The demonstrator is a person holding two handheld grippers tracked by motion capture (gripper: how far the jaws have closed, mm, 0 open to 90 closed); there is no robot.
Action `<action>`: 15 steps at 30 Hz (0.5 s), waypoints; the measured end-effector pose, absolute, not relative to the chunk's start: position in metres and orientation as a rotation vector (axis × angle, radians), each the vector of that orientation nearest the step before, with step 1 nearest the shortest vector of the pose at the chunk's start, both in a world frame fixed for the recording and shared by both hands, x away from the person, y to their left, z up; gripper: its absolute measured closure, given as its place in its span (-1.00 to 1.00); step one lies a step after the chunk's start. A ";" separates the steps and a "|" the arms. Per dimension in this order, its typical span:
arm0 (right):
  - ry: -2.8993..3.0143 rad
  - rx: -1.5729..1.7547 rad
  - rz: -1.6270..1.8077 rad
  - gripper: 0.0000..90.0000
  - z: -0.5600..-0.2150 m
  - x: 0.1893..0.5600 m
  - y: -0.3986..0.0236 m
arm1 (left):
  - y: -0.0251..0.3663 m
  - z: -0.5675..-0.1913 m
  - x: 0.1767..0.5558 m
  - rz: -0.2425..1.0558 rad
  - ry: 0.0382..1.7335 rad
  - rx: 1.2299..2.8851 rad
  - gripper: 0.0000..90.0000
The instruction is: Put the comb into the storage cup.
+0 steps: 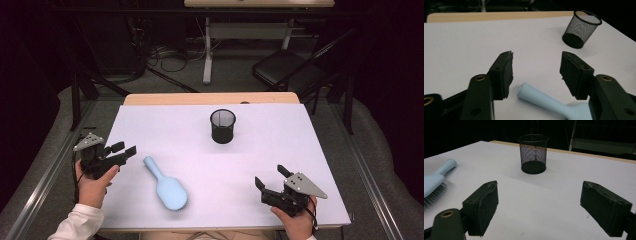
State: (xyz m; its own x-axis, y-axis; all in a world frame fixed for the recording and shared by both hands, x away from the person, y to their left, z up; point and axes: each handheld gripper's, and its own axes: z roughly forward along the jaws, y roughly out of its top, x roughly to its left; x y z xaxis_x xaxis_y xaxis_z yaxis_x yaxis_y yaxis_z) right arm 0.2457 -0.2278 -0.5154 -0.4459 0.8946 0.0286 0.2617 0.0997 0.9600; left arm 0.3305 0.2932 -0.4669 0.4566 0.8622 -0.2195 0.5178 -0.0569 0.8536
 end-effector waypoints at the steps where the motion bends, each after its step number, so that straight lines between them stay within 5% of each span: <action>1: 1.787 1.131 1.367 -0.67 -0.515 0.246 -0.228 | 0.293 -0.467 0.330 0.440 1.197 1.716 0.04; 15: 1.791 1.136 1.372 -0.67 -0.516 0.246 -0.228 | 0.288 -0.467 0.335 0.436 1.171 1.766 0.32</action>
State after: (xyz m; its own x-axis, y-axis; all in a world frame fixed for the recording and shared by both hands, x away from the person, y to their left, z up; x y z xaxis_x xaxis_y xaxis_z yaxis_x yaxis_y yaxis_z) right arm 0.2462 -0.2278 -0.5159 -0.4488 0.8930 0.0342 0.2655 0.0967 0.9592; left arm 0.3351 0.2883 -0.4675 0.4798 0.8558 -0.1932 0.5218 -0.1013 0.8470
